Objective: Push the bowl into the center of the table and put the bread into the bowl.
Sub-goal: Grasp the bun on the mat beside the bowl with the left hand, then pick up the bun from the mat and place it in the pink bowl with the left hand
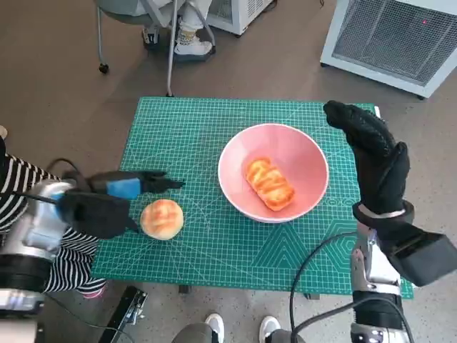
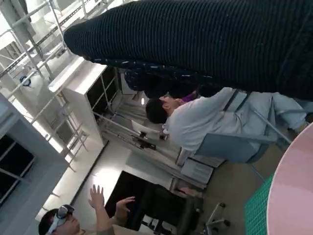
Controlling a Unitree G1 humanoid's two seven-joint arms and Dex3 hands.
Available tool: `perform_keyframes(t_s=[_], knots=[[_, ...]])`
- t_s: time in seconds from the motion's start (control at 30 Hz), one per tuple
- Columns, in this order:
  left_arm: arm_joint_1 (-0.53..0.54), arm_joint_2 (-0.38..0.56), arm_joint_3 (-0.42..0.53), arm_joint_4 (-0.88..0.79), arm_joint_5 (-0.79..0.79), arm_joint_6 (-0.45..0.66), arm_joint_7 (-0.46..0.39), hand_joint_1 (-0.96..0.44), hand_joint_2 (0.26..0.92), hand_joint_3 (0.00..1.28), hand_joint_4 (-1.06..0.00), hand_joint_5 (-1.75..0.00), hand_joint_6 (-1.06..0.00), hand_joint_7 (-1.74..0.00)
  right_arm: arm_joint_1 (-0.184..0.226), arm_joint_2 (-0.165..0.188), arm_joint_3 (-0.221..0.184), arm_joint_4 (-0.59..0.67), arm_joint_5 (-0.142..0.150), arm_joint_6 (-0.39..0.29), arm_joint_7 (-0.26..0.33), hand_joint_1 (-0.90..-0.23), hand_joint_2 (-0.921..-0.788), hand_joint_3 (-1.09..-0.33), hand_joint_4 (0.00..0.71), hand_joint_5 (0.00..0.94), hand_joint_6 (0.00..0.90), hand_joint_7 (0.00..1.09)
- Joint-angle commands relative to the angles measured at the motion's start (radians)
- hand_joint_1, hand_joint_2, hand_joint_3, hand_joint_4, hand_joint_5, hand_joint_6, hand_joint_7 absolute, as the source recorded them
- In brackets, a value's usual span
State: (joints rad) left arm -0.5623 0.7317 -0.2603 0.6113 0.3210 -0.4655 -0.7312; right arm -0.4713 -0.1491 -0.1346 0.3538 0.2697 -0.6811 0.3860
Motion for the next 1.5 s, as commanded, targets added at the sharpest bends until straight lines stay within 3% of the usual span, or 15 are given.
perform_keyframes(t_s=[0.03, 0.3, 0.6, 0.8, 0.93, 0.97, 1.0, 1.07, 1.2, 1.5], knots=[[-0.026, -0.042, -0.041, 0.090, 0.066, -0.044, 0.075, -0.14, 0.750, 0.00, -0.09, -0.02, -0.24, -0.04, 0.019, -0.008, -0.002, 0.004, -0.001, 0.004, 0.010, -0.720, -0.921, -0.728, 0.156, 0.000, 0.075, 0.42], [-0.047, -0.080, -0.100, 0.148, 0.173, -0.017, 0.174, -0.09, 0.755, 0.01, -0.21, -0.06, -0.30, -0.06, 0.030, -0.013, -0.003, -0.009, -0.005, 0.008, 0.005, -0.720, -0.921, -0.729, 0.155, 0.000, 0.074, 0.42], [-0.045, -0.094, -0.143, 0.158, 0.242, 0.039, 0.241, -0.06, 0.782, 0.02, -0.49, -0.12, -0.55, -0.18, 0.049, -0.014, -0.004, -0.036, -0.015, 0.015, -0.006, -0.719, -0.921, -0.732, 0.154, 0.000, 0.074, 0.42], [-0.033, -0.082, -0.155, 0.127, 0.265, 0.055, 0.267, -0.04, 0.804, 0.05, -0.71, -0.19, -0.54, -0.58, 0.052, -0.015, -0.005, -0.040, -0.016, 0.021, -0.009, -0.716, -0.921, -0.738, 0.154, 0.000, 0.074, 0.42], [-0.024, -0.069, -0.153, 0.090, 0.267, 0.064, 0.271, -0.04, 0.806, 0.09, -0.72, -0.38, -0.53, -0.74, 0.051, -0.014, -0.005, -0.041, -0.018, 0.025, -0.012, -0.716, -0.921, -0.739, 0.154, 0.000, 0.074, 0.42], [-0.021, -0.063, -0.148, 0.077, 0.264, 0.061, 0.271, -0.15, 0.848, 0.10, -0.70, -0.52, -0.56, -0.94, 0.052, -0.013, -0.004, -0.042, -0.020, 0.026, -0.014, -0.716, -0.921, -0.739, 0.154, 0.000, 0.074, 0.42], [-0.018, -0.060, -0.145, 0.068, 0.262, 0.059, 0.271, -0.10, 0.874, 0.10, -0.71, -0.75, -0.55, -1.05, 0.052, -0.013, -0.004, -0.043, -0.021, 0.026, -0.015, -0.716, -0.921, -0.739, 0.154, 0.000, 0.074, 0.42], [-0.012, -0.049, -0.134, 0.044, 0.250, 0.046, 0.272, -0.04, 0.901, 0.10, -0.70, -1.00, -0.54, -1.16, 0.050, -0.011, -0.003, -0.040, -0.023, 0.027, -0.018, -0.716, -0.921, -0.740, 0.154, 0.000, 0.073, 0.42], [-0.003, -0.035, -0.112, 0.011, 0.222, 0.025, 0.268, -0.01, 0.916, 0.09, -0.71, -1.14, -0.55, -1.19, 0.046, -0.010, -0.002, -0.034, -0.023, 0.027, -0.019, -0.716, -0.921, -0.740, 0.154, 0.000, 0.073, 0.42], [0.003, -0.009, -0.014, -0.091, 0.090, -0.028, 0.241, 0.00, 0.920, 0.07, -0.74, -1.15, -0.57, -1.18, 0.039, -0.010, 0.000, -0.024, -0.022, 0.032, -0.018, -0.715, -0.921, -0.741, 0.154, 0.000, 0.072, 0.42]])
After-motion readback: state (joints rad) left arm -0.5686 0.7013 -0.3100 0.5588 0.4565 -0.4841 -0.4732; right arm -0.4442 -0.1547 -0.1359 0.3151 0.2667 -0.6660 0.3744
